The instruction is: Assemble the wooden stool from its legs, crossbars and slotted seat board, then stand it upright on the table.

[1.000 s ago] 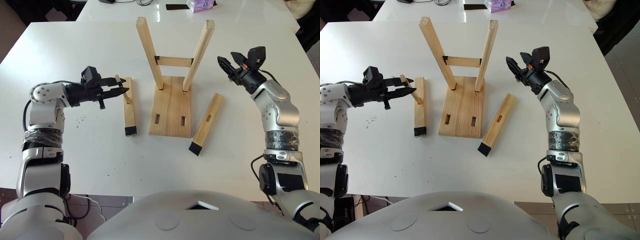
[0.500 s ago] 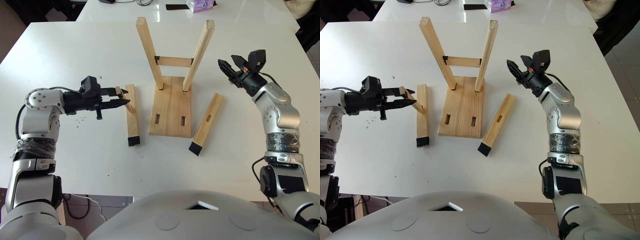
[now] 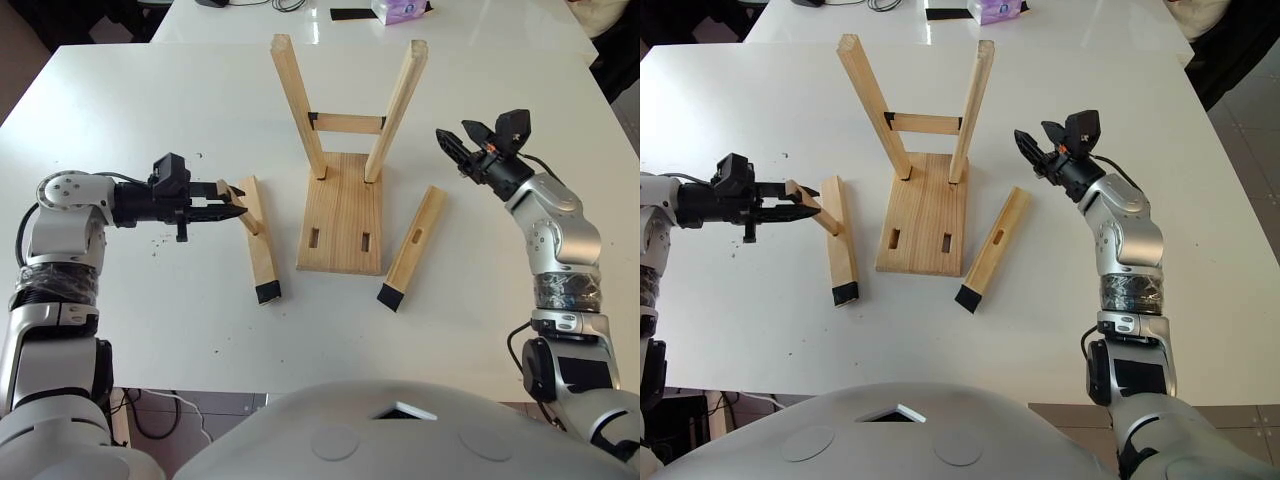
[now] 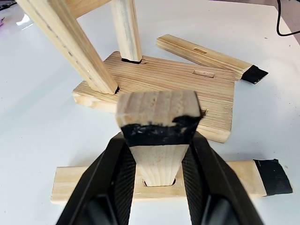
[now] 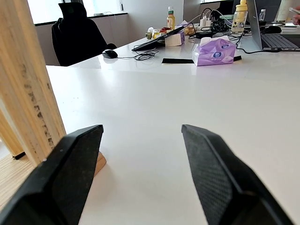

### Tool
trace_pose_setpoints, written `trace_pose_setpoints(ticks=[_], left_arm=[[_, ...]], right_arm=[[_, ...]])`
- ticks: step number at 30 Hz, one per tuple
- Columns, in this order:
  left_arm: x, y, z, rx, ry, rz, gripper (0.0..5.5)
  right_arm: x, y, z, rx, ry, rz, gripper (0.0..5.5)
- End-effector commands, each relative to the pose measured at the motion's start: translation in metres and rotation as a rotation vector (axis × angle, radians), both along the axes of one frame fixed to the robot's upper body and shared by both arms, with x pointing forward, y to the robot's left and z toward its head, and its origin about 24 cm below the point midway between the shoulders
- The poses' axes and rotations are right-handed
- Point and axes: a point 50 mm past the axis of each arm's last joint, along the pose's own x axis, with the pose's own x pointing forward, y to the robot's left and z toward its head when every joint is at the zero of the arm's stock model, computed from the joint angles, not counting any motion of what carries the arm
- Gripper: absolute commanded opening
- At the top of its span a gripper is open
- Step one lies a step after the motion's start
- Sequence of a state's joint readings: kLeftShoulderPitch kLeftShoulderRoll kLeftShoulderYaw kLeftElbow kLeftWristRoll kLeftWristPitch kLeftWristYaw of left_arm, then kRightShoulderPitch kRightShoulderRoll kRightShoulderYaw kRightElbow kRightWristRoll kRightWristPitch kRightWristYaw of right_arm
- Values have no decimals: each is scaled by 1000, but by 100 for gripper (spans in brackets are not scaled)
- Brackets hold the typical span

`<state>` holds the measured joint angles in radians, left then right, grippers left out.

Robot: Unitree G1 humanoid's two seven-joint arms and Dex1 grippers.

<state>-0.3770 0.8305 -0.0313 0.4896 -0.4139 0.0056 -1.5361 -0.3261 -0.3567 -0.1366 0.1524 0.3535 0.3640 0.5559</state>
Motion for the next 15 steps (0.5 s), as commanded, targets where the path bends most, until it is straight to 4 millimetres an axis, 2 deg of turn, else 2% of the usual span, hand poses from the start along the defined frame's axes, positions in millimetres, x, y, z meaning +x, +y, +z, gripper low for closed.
trace_pose_setpoints(ticks=[1,7,15], left_arm=[[-15,2,-34,56,150,35,131],[-18,-6,-51,87,169,19,131],[-2,-5,-43,120,133,13,131]], right_arm=[[-1,3,3,12,-2,0,310],[1,5,3,23,-1,-13,310],[-5,6,-4,54,-2,-71,310]])
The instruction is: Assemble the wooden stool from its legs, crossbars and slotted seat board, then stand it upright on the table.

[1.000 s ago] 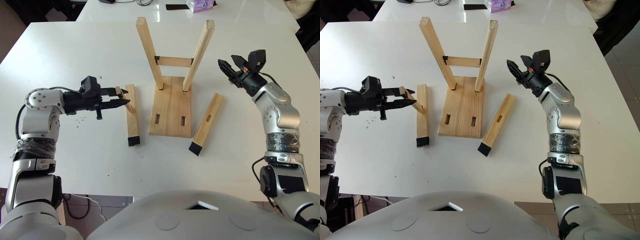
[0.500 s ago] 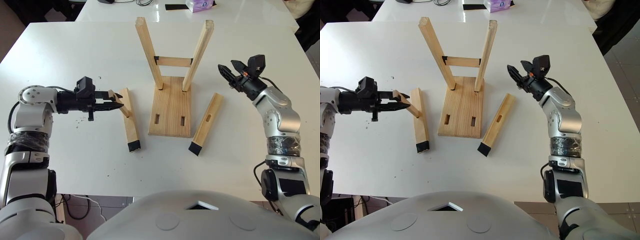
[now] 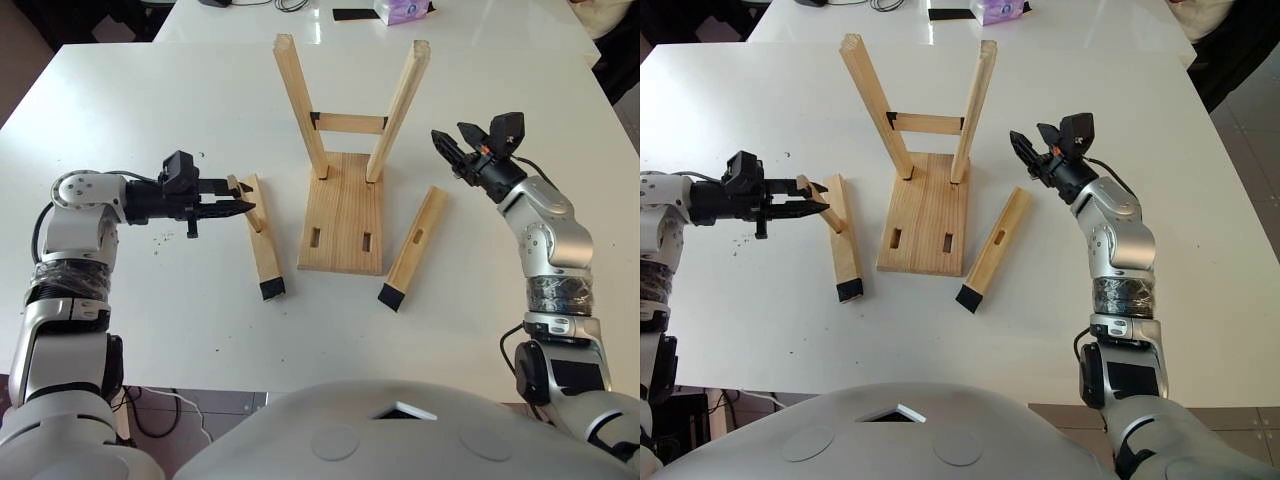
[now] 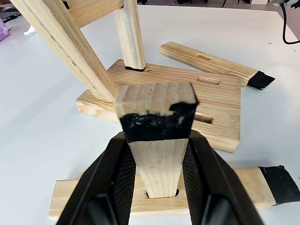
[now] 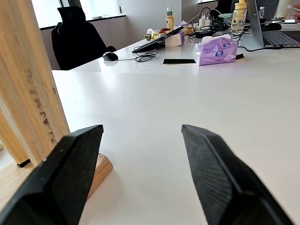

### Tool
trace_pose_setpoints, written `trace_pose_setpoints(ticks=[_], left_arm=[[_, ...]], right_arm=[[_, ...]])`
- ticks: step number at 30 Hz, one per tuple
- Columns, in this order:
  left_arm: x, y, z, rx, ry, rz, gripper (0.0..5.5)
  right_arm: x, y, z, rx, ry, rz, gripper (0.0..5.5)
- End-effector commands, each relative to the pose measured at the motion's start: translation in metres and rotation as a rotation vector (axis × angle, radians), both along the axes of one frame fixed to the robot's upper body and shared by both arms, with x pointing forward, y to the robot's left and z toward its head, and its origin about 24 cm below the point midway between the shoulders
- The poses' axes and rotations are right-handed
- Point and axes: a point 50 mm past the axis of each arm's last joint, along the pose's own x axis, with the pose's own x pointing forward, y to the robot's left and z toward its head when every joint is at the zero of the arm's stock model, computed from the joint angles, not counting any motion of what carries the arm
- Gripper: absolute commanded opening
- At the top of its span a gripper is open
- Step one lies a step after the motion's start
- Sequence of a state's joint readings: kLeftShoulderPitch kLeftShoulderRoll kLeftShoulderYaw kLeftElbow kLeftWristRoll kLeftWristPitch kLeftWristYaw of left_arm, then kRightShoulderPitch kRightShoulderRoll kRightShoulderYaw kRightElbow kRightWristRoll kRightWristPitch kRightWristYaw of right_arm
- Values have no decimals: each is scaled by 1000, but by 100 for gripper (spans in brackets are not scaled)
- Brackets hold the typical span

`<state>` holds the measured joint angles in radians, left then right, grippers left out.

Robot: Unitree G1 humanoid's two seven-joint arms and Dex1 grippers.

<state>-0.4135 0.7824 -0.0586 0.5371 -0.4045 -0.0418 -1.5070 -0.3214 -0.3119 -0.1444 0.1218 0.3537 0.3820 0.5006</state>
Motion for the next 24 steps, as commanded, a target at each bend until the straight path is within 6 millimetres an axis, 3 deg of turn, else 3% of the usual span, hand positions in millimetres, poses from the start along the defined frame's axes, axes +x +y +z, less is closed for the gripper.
trace_pose_setpoints(ticks=[1,12,15,20,24], left_arm=[[-8,6,-36,144,157,20,131],[24,-2,-7,134,-14,86,131],[30,-7,4,111,-24,89,192],[32,-6,17,89,-81,118,264],[17,0,29,99,-98,99,264]], right_arm=[[-6,-2,-4,22,1,-38,310],[-4,0,-8,67,-14,-108,310],[-7,0,-11,75,-12,-127,310],[-12,0,-17,97,-3,-163,310],[-19,1,-23,105,12,-176,310]])
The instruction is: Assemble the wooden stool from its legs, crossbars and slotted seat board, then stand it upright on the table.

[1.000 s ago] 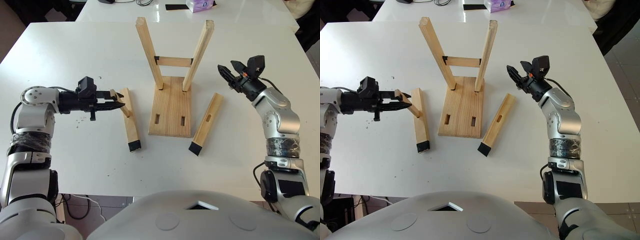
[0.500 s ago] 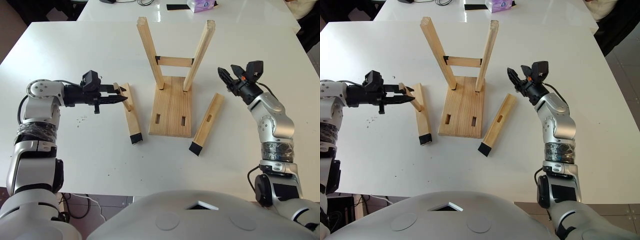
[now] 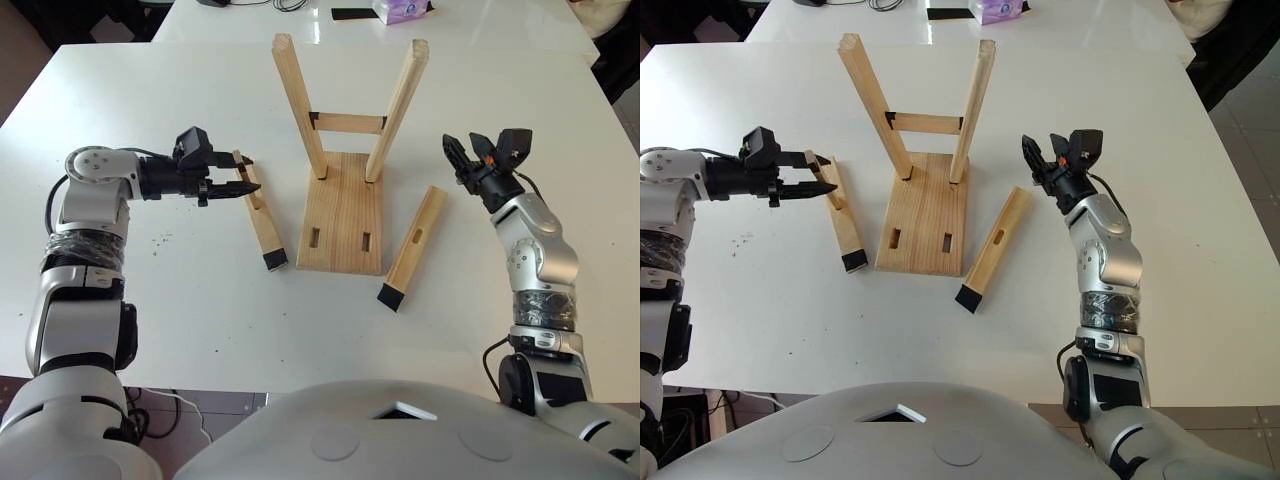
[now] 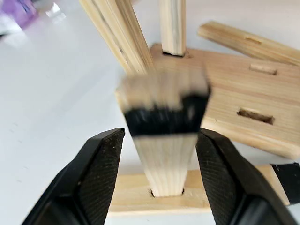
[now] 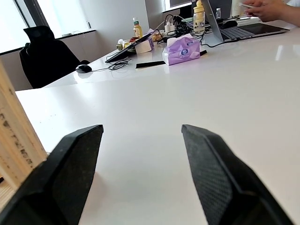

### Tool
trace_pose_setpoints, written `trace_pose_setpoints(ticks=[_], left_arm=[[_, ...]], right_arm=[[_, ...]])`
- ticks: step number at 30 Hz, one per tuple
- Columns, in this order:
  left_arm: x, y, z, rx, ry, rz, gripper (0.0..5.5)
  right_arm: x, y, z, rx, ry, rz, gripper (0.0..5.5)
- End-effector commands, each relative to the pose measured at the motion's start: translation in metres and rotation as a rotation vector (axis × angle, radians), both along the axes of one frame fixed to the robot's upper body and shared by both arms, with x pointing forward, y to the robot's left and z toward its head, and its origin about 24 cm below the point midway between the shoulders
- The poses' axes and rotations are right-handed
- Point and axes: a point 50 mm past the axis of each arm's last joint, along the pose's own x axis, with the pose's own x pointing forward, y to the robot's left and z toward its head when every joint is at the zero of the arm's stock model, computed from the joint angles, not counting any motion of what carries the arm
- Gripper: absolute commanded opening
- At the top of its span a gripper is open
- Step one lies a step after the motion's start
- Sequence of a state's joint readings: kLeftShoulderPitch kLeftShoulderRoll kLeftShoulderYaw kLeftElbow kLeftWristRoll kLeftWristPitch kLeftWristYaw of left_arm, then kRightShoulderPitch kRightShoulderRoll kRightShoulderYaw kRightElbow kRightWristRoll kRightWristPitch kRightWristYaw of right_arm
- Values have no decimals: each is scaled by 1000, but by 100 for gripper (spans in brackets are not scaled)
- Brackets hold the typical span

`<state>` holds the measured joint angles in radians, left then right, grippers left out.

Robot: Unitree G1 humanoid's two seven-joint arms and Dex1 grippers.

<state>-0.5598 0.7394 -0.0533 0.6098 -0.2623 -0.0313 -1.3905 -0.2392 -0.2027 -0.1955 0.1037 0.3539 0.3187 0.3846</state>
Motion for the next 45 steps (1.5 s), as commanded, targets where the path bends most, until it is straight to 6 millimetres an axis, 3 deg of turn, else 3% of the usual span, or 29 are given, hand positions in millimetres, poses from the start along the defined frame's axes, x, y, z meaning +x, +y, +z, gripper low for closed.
trace_pose_setpoints(ticks=[1,6,10,14,18,24,30,36,39,45], left_arm=[[-19,9,15,10,-13,-8,264],[-41,9,39,-42,-53,43,264],[-41,-4,54,-170,-170,225,264],[-40,-19,52,-270,-226,346,264],[-29,-28,46,-437,-259,736,264],[-34,-53,28,-558,-224,998,264],[-35,-58,40,-609,-276,1084,264],[-42,-67,78,-750,-377,1022,264],[-40,-74,67,-714,-332,1015,264],[-27,-67,-3,-513,-125,1162,264]], right_arm=[[-9,-2,-5,11,5,-25,310],[-14,-10,-7,10,11,-73,310],[-14,-9,-6,20,7,-80,310],[-15,-6,-8,19,17,-62,310],[-14,-6,-7,12,20,-54,310],[-15,4,-10,3,35,-4,310],[-13,5,-9,4,37,-7,310],[-11,4,-8,3,35,-5,310],[-13,6,-11,1,45,-1,310],[-8,13,-10,7,43,23,310]])
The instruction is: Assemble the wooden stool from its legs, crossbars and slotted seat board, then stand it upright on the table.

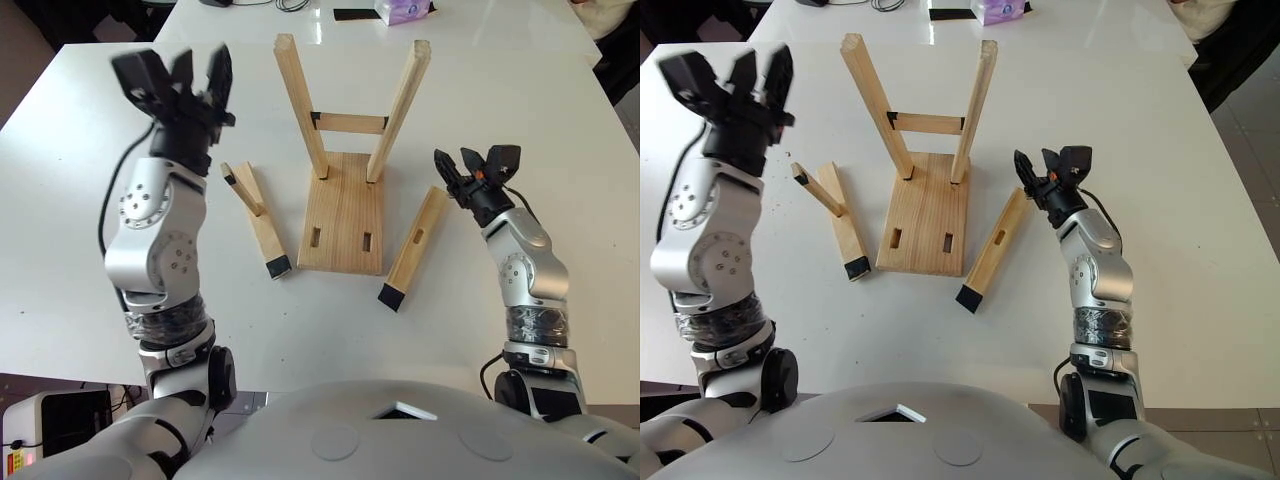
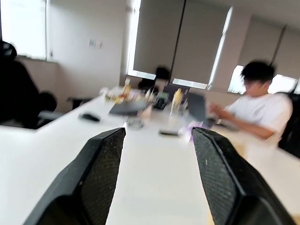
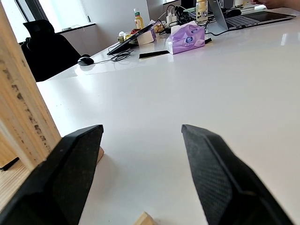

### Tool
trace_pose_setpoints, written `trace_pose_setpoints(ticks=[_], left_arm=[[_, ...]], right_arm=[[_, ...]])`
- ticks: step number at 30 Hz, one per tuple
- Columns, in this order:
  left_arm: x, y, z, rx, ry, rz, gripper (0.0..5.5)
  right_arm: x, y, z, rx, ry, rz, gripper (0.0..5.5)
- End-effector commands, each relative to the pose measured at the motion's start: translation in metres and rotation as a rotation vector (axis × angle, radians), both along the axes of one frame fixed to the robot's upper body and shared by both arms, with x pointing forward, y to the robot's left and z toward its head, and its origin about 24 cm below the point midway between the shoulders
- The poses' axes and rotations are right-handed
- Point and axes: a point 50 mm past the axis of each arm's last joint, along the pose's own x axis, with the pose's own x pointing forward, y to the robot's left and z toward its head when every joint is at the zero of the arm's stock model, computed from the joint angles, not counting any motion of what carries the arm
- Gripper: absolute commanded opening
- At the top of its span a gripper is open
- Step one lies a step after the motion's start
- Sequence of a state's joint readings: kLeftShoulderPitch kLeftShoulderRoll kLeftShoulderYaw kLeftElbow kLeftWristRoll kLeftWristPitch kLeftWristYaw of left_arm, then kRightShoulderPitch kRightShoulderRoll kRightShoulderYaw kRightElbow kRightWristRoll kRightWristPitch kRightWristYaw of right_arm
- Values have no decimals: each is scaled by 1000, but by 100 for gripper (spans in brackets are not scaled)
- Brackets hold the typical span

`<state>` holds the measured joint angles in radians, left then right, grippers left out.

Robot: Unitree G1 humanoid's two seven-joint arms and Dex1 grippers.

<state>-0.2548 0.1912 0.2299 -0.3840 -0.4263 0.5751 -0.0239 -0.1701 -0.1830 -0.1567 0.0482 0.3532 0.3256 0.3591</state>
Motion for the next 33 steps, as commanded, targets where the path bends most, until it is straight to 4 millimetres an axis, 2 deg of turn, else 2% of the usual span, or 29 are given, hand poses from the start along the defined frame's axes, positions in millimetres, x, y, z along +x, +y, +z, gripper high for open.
trace_pose_setpoints(ticks=[1,2,4,8,10,13,15,17,21,23,25,27,30,33], left_arm=[[5,7,-48,19,180,51,264],[5,9,-55,12,200,62,264],[5,8,-56,-34,189,48,264],[10,7,-30,-92,70,21,264],[12,17,-2,-117,-43,89,264],[7,39,55,-162,-254,253,264],[4,43,72,-174,-276,287,264],[-4,42,56,-195,-127,316,264],[-32,53,3,-161,233,417,264],[-46,61,-31,-115,457,484,264],[-58,55,-53,-96,615,458,264],[-66,40,-64,-73,720,369,264],[-71,15,-68,-68,842,148,264],[-64,-1,-63,-134,833,40,264]], right_arm=[[5,4,1,8,8,14,310],[6,4,1,8,6,14,310],[7,1,2,13,5,4,310],[5,0,2,18,6,-6,310],[3,0,1,20,10,-9,310],[0,-1,-1,21,16,-14,310],[-6,-3,0,28,9,-35,310],[-10,-7,2,30,0,-66,310],[-19,-13,2,38,-9,-133,310],[-23,-14,0,39,-6,-146,310],[-23,-13,0,38,-2,-146,310],[-22,-14,1,35,-2,-141,310],[-22,-18,2,20,-4,-136,310],[-20,-18,2,13,0,-127,310]])
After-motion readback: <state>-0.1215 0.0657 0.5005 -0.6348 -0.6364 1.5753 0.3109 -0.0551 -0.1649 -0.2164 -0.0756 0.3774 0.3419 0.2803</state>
